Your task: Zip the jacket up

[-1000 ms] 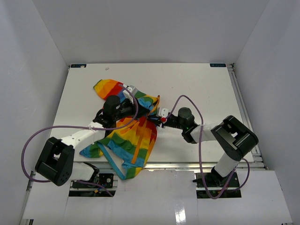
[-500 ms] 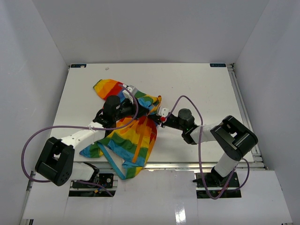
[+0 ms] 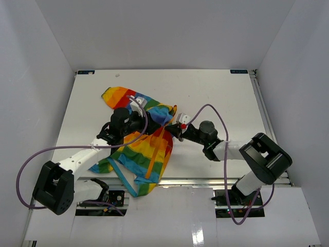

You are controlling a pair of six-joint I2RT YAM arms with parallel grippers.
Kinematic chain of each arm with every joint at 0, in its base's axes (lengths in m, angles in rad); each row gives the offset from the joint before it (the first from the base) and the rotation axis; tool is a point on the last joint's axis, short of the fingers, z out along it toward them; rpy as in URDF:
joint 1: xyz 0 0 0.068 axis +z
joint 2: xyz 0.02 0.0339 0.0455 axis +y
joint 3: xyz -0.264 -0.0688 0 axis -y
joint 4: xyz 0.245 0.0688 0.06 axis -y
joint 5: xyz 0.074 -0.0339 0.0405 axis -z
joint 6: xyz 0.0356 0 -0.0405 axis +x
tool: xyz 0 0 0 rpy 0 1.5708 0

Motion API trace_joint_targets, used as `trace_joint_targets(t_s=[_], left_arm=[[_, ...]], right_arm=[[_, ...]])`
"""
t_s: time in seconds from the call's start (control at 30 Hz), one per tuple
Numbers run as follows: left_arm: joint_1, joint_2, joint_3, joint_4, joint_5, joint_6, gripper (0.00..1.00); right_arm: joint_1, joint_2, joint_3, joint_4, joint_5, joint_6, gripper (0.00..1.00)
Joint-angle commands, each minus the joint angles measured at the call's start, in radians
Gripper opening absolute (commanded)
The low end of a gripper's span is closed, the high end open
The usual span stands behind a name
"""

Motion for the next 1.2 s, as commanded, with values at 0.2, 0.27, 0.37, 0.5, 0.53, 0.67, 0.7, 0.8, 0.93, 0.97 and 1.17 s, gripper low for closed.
trace_joint_targets(t_s=[0.2, 0.27, 0.37, 0.5, 0.53, 0.67, 0.7, 0.8, 0.93, 0.97, 1.17], left_arm=[[-0.018, 0.031, -0.041, 0.032, 0.226, 0.010, 0.64], [-0.028, 0.045, -0.053, 0.039, 0.228, 0.009, 0.64], [-0.051, 0.062, -0.070, 0.066, 0.238, 0.005, 0.59], [-0.059, 0.074, -0.080, 0.087, 0.259, -0.003, 0.04], [-0.060, 0.071, -0.082, 0.085, 0.257, -0.003, 0.00], [-0.060, 0.027, -0.095, 0.052, 0.240, 0.007, 0.00], [-0.060, 0.014, -0.098, 0.044, 0.237, 0.010, 0.00], [-0.060, -0.002, -0.113, 0.032, 0.234, 0.013, 0.00], [-0.061, -0.014, -0.130, 0.014, 0.238, 0.019, 0.00], [-0.063, -0.020, -0.133, 0.012, 0.239, 0.020, 0.00], [-0.074, -0.030, -0.130, -0.022, 0.200, 0.034, 0.00]], right_arm=[[0.004, -0.080, 0.067, -0.107, 0.105, 0.178, 0.08], [0.005, -0.087, 0.075, -0.125, 0.113, 0.210, 0.08], [0.014, -0.110, 0.085, -0.165, 0.128, 0.246, 0.08], [0.028, -0.156, 0.081, -0.197, 0.149, 0.247, 0.08], [0.028, -0.169, 0.083, -0.217, 0.163, 0.240, 0.08], [0.028, -0.214, 0.081, -0.285, 0.251, 0.162, 0.08], [0.027, -0.222, 0.081, -0.291, 0.257, 0.134, 0.08], [0.019, -0.217, 0.113, -0.331, 0.241, 0.078, 0.08], [-0.003, -0.196, 0.143, -0.370, 0.152, -0.031, 0.08], [-0.018, -0.193, 0.144, -0.368, 0.127, -0.051, 0.08], [-0.085, -0.181, 0.181, -0.400, -0.007, -0.121, 0.08]])
